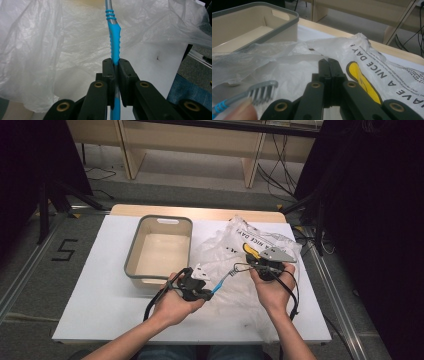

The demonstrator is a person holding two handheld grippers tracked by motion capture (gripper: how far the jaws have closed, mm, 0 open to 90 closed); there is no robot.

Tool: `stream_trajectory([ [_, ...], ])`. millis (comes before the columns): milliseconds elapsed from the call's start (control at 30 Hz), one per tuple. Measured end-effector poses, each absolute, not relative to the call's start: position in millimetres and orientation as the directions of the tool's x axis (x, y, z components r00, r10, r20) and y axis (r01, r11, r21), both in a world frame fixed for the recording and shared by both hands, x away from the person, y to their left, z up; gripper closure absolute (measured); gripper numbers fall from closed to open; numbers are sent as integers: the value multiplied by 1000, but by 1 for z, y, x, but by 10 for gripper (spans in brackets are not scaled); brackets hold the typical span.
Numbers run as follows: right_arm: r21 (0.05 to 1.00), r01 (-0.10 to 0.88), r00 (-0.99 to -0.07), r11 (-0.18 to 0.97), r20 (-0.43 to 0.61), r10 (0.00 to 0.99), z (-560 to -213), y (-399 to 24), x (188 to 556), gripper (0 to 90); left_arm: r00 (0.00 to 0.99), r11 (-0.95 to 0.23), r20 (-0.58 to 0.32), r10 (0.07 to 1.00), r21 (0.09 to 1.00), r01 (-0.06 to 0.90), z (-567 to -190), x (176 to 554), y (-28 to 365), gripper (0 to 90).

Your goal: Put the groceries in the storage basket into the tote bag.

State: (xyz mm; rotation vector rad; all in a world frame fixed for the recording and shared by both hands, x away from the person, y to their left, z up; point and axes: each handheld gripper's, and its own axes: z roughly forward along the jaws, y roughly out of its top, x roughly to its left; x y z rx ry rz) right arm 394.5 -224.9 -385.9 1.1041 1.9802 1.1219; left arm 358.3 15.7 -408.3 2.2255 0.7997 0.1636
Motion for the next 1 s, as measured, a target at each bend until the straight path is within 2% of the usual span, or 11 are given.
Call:
stream_trajectory([
  [367,885,360,-473,296,-100,875,-385,-223,394,900,800,-561,-103,591,660,500,-415,366,-1,839],
  [1000,889,353,-476,291,-97,874,-383,-223,393,900,782,-570,-118,612,620,539,-422,381,-19,839],
])
